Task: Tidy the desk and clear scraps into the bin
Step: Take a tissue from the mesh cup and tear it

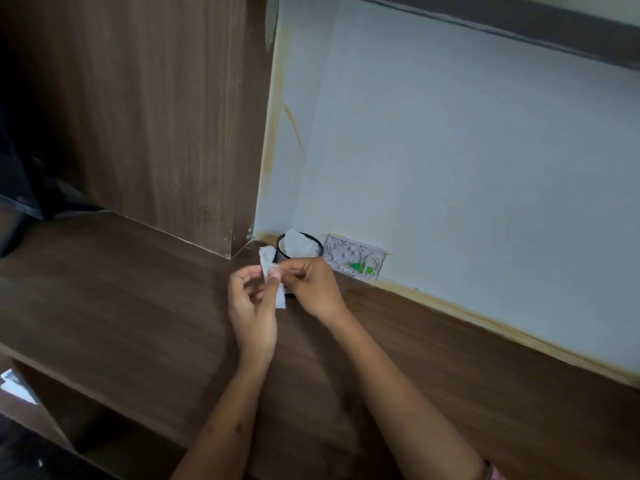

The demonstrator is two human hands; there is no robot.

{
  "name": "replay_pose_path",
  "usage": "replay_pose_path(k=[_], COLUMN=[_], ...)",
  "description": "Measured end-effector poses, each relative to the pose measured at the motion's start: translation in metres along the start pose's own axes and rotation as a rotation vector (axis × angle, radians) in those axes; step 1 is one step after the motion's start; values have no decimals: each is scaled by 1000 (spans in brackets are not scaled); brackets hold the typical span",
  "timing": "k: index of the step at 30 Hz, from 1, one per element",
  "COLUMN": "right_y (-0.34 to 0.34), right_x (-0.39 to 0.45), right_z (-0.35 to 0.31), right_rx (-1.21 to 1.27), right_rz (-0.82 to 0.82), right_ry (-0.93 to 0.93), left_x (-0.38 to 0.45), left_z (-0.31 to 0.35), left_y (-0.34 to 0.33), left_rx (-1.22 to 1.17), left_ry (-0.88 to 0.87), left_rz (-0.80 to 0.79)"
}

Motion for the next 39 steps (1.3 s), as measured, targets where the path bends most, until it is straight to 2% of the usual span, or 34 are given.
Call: replay_pose_path(k=[2,9,13,20,27,33,39], right_y=[2,22,39,63,74,83,84], right_x=[-3,-15,-17,-22,-30,-33,-34], right_z=[0,14,21,24,27,25,29], right_rx=[-18,261,416,745,705,551,488], right_rz=[-57,-10,-6,-11,45,98,82], right_ry=[10,-209,-349,-428,-425,-403,-391], left_x=[-2,2,4,6,5,6,6], left_z=[0,-16,-24,-31,-32,-28,-25], left_y=[-1,2,7,14,14,17,16], left_rx=[9,-35,-90,-85,-94,-97,-133], left_ry=[28,113,172,196,204,168,150], left_rz=[10,-5,64,139,139,141,146])
Point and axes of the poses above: each hand's wrist, its own x-axis towards the middle knuckle, its own y-axis out of the back of the hand, z = x × y, the point moved 8 cm from there along x, towards the middle knuckle, and after that the axes turned 6 degrees about -x, right-handed, at the moved point
